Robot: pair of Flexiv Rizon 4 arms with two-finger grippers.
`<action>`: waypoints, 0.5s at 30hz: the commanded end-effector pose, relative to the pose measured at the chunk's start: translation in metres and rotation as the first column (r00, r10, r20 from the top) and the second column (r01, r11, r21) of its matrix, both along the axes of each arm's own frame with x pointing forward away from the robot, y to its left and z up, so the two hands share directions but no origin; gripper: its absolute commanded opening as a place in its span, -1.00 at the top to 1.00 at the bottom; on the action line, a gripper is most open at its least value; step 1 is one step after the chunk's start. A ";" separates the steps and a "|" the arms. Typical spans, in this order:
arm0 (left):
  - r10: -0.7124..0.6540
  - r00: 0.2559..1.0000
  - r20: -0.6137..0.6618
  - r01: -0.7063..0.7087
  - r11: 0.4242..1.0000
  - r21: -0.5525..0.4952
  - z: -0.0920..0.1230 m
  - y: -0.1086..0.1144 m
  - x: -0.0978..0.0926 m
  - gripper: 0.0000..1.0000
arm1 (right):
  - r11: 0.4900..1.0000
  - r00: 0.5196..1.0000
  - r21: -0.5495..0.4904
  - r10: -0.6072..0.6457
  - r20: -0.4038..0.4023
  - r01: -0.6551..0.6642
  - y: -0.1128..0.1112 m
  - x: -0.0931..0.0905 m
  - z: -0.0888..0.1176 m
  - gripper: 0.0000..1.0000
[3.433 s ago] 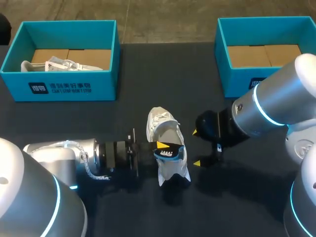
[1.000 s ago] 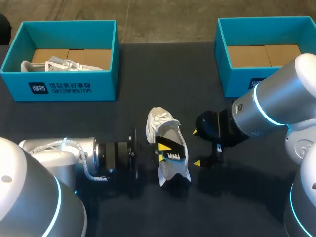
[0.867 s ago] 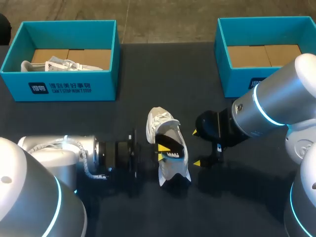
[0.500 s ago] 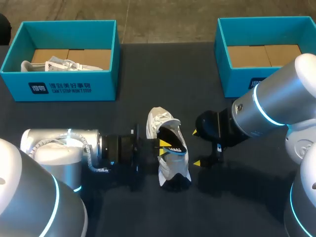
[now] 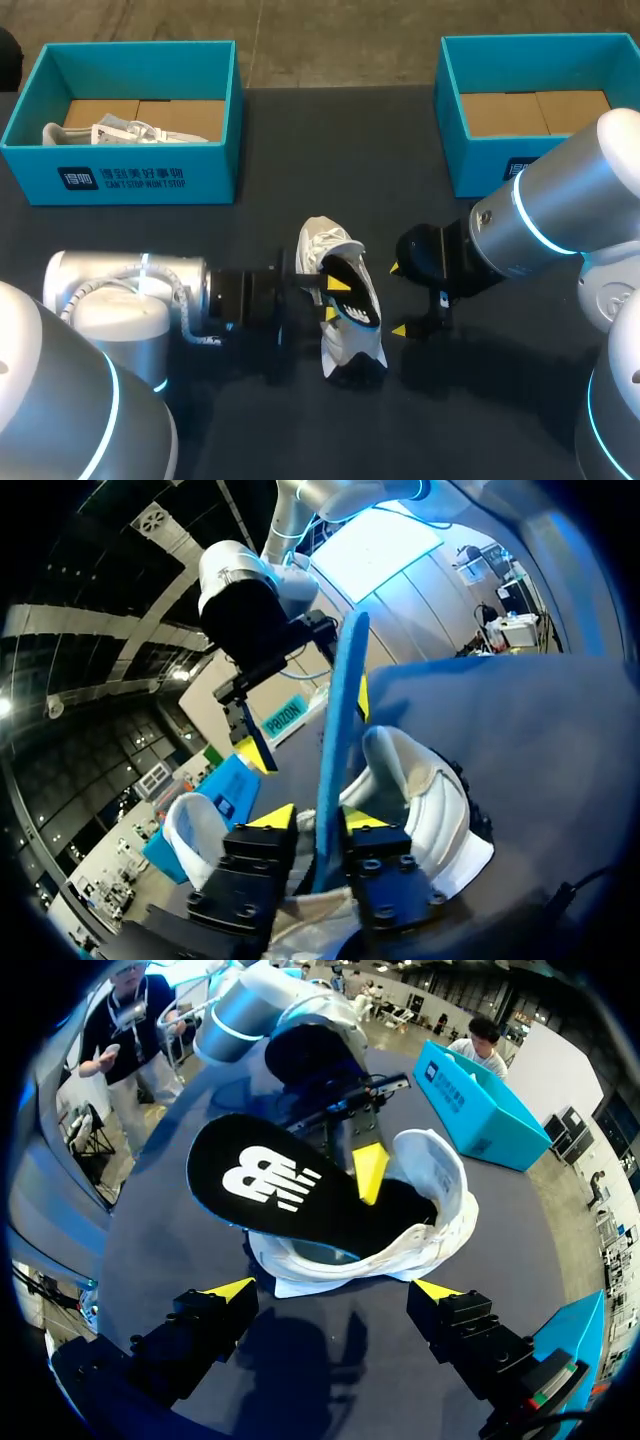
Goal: Take the shoe out of the shoebox, open the shoe tongue, remove and reinsert the insole, then place the shoe into the shoebox
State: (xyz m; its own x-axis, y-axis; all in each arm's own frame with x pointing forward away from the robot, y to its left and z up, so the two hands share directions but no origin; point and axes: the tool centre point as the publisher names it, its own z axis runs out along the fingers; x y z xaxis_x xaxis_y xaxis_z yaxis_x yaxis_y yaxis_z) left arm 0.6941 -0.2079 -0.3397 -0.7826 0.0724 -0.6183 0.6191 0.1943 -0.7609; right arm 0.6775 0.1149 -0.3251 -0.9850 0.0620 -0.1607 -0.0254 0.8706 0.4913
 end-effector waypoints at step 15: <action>-0.059 0.998 -0.007 0.059 0.998 -0.002 0.009 -0.005 -0.024 1.00 | 1.000 1.000 0.001 -0.001 0.002 0.001 0.000 -0.001 -0.001 -1.00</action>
